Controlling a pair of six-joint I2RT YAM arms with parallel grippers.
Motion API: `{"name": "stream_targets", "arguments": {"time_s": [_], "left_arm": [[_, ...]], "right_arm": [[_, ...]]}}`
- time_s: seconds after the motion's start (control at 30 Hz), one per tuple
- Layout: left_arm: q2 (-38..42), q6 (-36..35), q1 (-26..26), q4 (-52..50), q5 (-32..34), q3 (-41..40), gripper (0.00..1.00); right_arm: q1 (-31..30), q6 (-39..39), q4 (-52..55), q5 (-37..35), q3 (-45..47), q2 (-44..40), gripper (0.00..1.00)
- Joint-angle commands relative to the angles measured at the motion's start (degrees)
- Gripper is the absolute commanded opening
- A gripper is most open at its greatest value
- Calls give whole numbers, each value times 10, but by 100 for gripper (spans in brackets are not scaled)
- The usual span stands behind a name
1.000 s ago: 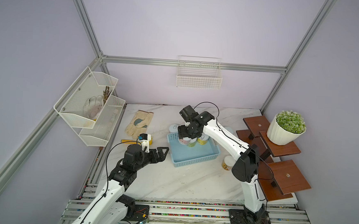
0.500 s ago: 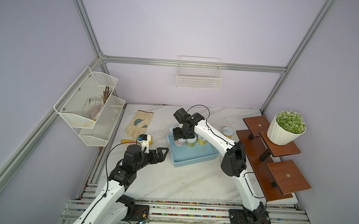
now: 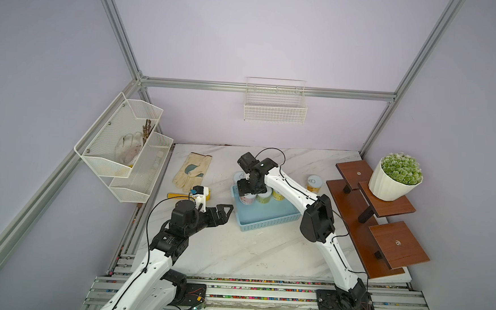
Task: Put the canned food in the basket
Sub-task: Place the canned food in the basket.
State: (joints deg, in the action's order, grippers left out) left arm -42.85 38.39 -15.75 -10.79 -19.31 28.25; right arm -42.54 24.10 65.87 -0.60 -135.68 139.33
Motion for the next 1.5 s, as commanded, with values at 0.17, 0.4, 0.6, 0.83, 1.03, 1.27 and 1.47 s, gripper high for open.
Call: {"name": "stream_targets", "arguments": {"time_s": [0.17,0.4,0.6,0.83,1.03,1.27,1.47], "left_arm": [[1,-1,6,21,-11,-3,100],[-2,-1,6,24,-11,-2,100],[-5,0,5,26,-14,-2,100],[-3,-1,5,24,-13,-1,100],[-4,-2,6,22,-14,2,100],[1,-2,6,18,-13,0,100],[5,-2,6,15,-10,-2,100]], "right_arm": [[-8,-11,-15,9,-34,14,57],[-10,-13,-18,7,-37,17,56],[-10,-13,-21,6,-37,27,57],[-10,-11,-26,-5,-46,44,60],[-10,-9,-28,-7,-60,54,78],[-10,-7,-30,-11,-60,53,90],[-10,-8,-28,-8,-60,42,92]]}}
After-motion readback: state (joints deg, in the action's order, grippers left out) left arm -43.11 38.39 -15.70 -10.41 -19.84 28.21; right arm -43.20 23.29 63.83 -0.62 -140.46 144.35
